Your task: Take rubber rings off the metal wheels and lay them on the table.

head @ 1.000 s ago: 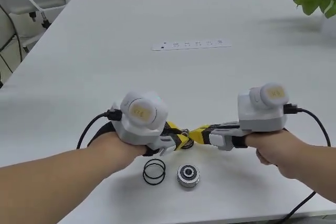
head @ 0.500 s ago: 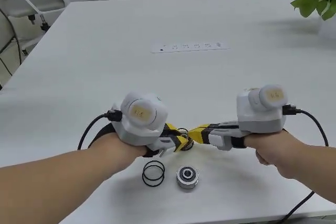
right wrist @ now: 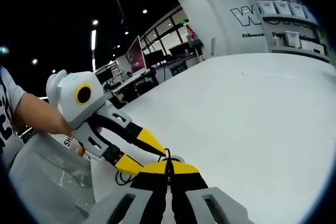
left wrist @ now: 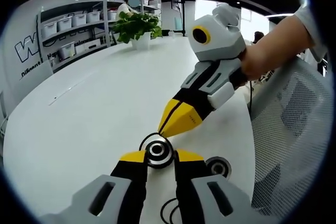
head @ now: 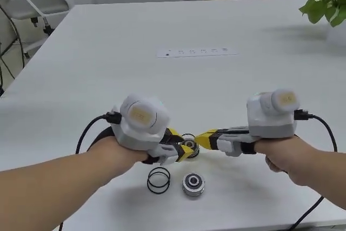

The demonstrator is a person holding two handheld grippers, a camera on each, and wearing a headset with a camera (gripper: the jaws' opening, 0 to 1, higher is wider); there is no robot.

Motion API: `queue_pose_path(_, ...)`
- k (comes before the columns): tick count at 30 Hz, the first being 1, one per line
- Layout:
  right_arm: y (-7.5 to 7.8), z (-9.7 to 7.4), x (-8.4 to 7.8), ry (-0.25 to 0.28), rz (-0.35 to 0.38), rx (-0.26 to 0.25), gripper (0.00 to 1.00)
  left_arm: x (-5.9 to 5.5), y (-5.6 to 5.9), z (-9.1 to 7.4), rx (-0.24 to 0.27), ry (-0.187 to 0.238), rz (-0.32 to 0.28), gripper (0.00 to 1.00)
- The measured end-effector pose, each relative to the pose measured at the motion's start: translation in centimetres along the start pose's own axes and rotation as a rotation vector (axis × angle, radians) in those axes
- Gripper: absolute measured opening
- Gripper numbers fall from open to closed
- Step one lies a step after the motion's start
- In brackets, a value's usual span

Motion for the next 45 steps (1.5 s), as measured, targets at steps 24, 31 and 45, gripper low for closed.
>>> queue_pose_path(24,-1.9,-0.3,0.6,0.000,0.011,0.055,0.00,0.4,1.9,-5.9,-0.013,0.100,0.006,0.43)
queue_pose_path(31,-3.2,0.1,0.5,-0.011,0.015,0.078,0.00,0.2,1.8,-7.3,-0.001,0.118,-0.006,0.48)
queue_pose_path(45,-5.2,1.8,-0.8,-0.068,0.020,0.129,0.00,-1.8,1.5,-9.7,0.034,0.119,-0.025,0.55)
Point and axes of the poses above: the centre of the closed fingertips' face, and the gripper's own axes: z roughly forward along the fingers, y roughly to its right, x roughly out of its top, the point moved 2 cm from there along -z, roughly backward along the fingers, and after that the axes turned 5 degrees about -x, right-handed, at the moved point
